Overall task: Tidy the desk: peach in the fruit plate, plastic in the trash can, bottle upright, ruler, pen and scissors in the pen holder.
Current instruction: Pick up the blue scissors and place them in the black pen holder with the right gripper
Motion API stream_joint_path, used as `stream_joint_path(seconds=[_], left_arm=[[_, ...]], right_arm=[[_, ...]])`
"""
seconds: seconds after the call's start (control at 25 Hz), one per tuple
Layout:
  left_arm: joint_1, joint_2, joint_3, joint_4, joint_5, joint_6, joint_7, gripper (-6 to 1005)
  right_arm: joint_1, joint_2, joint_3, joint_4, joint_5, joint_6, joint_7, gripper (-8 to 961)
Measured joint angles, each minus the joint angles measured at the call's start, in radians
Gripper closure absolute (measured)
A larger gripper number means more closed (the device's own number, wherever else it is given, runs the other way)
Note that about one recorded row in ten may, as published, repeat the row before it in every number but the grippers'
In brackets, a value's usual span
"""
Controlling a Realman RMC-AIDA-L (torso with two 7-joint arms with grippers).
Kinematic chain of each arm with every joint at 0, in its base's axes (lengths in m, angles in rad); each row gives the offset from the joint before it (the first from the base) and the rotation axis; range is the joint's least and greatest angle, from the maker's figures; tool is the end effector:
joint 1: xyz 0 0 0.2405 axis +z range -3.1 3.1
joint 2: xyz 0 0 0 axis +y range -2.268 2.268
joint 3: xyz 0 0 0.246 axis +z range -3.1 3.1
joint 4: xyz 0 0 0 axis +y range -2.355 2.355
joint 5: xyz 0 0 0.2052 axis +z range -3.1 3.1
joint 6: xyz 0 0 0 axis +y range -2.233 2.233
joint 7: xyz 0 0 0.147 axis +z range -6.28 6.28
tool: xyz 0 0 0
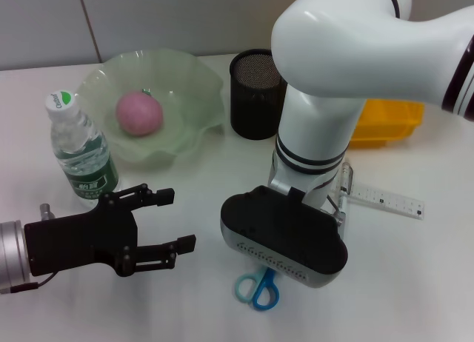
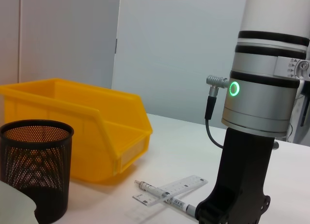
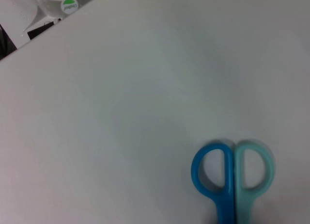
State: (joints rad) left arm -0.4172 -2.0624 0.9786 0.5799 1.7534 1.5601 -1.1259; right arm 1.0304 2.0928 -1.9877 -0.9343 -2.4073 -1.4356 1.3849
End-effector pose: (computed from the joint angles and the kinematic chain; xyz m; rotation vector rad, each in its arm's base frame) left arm -0.2563 0.2844 -0.0251 -2.8113 -0.3845 -0.7759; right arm 0.1155 0.3231 -0.1105 2.3295 1.2744 0.8917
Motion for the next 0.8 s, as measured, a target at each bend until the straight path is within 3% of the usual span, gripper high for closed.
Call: stream_joint_path(seconds=[0.8], left_arm=[[0.0, 0.001, 0.0, 0.0, 0.0, 0.004, 0.0, 158]], right_arm=[[0.008, -0.001, 0.0, 0.02, 0.011, 0.003, -0.007, 685]])
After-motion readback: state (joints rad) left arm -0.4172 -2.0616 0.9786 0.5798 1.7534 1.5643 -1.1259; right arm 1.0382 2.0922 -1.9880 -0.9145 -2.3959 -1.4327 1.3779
